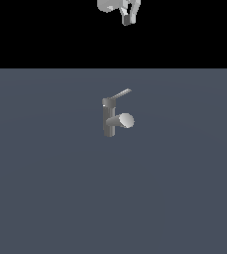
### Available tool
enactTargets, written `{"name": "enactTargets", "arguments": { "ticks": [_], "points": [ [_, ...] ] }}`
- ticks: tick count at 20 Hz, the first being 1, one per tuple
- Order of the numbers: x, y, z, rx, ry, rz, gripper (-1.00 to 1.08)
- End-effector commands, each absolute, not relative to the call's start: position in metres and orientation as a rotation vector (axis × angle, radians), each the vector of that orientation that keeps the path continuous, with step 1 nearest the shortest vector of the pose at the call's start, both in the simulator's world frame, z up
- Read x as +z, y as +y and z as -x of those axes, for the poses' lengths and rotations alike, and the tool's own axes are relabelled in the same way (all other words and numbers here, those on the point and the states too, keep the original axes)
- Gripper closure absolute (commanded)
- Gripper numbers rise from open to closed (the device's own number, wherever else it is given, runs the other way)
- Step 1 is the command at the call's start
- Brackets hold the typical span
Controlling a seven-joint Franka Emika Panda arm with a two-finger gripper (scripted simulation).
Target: Turn on the faucet by rotating a designated handle.
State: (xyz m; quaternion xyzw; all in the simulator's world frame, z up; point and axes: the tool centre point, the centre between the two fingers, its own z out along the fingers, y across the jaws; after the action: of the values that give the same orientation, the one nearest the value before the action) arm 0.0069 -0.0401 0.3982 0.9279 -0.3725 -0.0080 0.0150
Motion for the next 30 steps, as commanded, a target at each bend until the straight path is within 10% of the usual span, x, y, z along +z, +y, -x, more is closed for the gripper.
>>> {"name": "enactTargets", "arguments": {
  "ticks": [1,30],
  "points": [
    [0.383,-0.042,-0.027,-0.019,-1.241,-2.854,1.08],
    [0.188,-0.054,-0.166,0.000,-1.962,-2.452,1.08]
  ]
}}
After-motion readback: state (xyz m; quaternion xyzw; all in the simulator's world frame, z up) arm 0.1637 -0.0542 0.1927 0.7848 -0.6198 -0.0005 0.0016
